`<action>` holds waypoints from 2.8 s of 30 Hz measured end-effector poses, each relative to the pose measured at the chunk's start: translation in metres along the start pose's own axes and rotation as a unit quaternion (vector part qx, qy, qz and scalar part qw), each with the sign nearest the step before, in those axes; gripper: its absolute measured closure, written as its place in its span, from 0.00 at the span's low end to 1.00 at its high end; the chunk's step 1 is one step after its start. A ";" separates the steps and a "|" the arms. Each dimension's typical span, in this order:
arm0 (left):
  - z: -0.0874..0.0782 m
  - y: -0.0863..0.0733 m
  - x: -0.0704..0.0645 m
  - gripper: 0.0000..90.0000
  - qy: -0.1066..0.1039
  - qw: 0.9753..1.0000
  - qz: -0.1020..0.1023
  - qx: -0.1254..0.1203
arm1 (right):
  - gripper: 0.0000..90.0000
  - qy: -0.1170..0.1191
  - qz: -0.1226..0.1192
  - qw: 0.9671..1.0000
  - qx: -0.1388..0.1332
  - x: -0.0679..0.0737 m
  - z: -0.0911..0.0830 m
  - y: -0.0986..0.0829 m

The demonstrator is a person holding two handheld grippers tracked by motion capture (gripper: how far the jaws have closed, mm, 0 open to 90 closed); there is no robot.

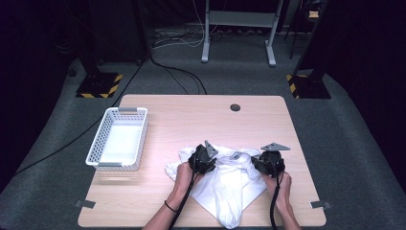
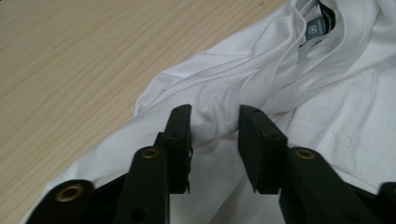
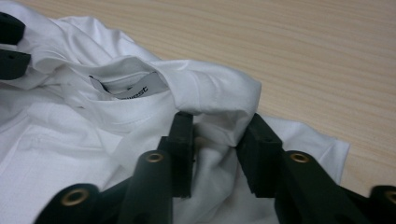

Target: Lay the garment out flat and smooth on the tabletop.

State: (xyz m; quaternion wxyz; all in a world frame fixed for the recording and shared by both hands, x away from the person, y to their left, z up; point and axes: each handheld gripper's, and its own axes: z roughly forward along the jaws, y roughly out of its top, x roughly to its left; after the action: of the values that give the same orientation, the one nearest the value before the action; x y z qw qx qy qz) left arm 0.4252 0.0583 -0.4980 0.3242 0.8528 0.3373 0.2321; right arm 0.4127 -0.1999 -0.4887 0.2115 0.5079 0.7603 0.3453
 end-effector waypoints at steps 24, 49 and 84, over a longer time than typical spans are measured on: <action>-0.010 0.032 0.063 1.00 0.031 0.998 -0.038 -0.050 | 0.93 -0.023 -0.056 0.997 -0.041 -0.018 0.002 0.058; -0.020 0.015 0.053 0.28 -0.006 0.996 -0.087 -0.019 | 0.50 -0.015 -0.048 0.999 -0.003 -0.025 0.027 0.075; -0.041 -0.077 -0.016 0.15 -0.032 0.996 -0.086 -0.009 | 0.81 -0.039 -0.069 0.995 0.063 -0.038 0.058 0.063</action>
State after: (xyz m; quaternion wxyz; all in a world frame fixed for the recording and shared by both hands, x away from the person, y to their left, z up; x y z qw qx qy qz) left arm 0.3565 0.1063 -0.5274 0.3616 0.8245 0.3967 0.1791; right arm 0.5058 -0.2010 -0.4823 0.2316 0.4798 0.8049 0.2613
